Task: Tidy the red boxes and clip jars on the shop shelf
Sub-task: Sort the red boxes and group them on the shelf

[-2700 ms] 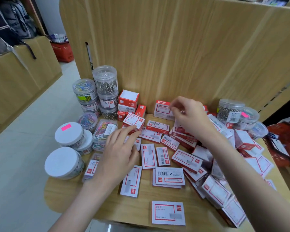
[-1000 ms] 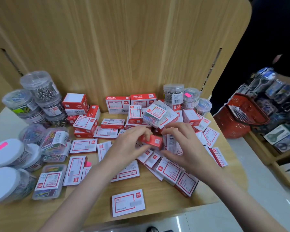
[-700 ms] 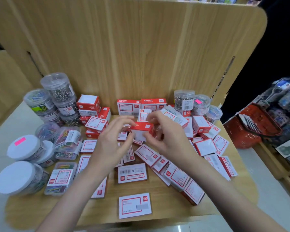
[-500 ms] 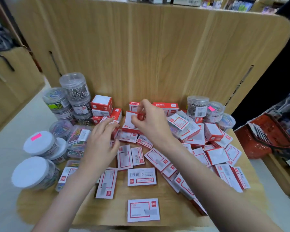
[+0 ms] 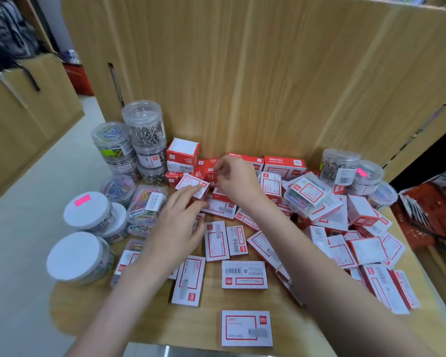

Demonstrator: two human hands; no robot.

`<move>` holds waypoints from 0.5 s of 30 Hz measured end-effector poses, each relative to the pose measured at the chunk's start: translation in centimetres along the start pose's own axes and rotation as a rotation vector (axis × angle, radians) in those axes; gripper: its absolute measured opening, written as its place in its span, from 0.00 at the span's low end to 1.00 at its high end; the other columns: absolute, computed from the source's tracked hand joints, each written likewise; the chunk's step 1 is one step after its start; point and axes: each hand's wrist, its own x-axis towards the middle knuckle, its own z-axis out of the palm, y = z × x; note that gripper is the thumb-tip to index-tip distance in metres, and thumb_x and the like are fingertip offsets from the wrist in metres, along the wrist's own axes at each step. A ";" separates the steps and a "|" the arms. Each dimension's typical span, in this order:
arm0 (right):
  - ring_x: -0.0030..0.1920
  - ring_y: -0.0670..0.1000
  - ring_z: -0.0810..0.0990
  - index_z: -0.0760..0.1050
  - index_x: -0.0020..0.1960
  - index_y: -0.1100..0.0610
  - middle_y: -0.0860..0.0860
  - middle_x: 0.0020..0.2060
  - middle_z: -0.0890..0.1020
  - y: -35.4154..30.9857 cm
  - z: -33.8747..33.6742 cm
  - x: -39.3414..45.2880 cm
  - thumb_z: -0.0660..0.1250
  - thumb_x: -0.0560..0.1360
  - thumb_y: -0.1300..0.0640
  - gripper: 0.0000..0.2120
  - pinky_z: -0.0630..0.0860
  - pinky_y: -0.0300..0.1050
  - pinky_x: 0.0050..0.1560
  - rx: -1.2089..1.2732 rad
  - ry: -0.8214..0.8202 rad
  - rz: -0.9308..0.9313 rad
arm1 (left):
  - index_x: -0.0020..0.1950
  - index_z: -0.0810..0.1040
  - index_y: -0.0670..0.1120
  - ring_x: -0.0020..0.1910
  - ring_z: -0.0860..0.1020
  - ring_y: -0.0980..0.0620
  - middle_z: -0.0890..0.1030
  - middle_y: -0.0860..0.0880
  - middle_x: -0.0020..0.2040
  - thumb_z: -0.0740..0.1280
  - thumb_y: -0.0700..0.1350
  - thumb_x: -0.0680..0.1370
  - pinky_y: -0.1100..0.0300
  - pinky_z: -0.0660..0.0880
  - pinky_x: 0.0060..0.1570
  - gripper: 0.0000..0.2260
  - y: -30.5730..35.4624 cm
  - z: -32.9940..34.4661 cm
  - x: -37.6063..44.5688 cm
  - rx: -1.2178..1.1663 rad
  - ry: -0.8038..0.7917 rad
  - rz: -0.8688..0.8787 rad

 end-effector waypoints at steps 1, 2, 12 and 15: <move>0.44 0.54 0.79 0.76 0.48 0.59 0.56 0.41 0.82 0.1 -0.3 0.0 0.62 0.70 0.68 0.09 0.74 0.46 0.46 -0.020 -0.020 -0.015 | 0.52 0.79 0.41 0.64 0.63 0.49 0.74 0.42 0.63 0.70 0.37 0.70 0.50 0.63 0.61 0.11 0.0 0.1 0.0 -0.007 -0.009 -0.005; 0.45 0.54 0.79 0.75 0.50 0.59 0.56 0.42 0.82 0.3 -0.4 -0.1 0.64 0.70 0.67 0.10 0.75 0.47 0.47 -0.034 -0.051 -0.030 | 0.52 0.79 0.41 0.64 0.62 0.49 0.74 0.42 0.64 0.71 0.36 0.69 0.50 0.62 0.61 0.12 0.0 0.1 0.0 -0.011 -0.013 -0.005; 0.56 0.59 0.75 0.58 0.61 0.51 0.61 0.57 0.74 1.0 0.0 -1.0 0.70 0.70 0.62 0.27 0.72 0.48 0.51 -0.075 -0.277 0.029 | 0.55 0.78 0.43 0.69 0.61 0.49 0.69 0.46 0.68 0.68 0.38 0.73 0.56 0.57 0.64 0.12 0.1 -0.3 -0.3 -0.027 -0.035 -0.017; 0.54 0.58 0.76 0.58 0.63 0.53 0.59 0.55 0.76 0.4 -0.7 -1.0 0.72 0.68 0.63 0.31 0.75 0.50 0.52 -0.119 -0.351 0.042 | 0.56 0.78 0.43 0.69 0.59 0.51 0.68 0.48 0.69 0.68 0.38 0.73 0.58 0.56 0.63 0.11 0.0 -0.2 -0.3 -0.030 -0.032 -0.016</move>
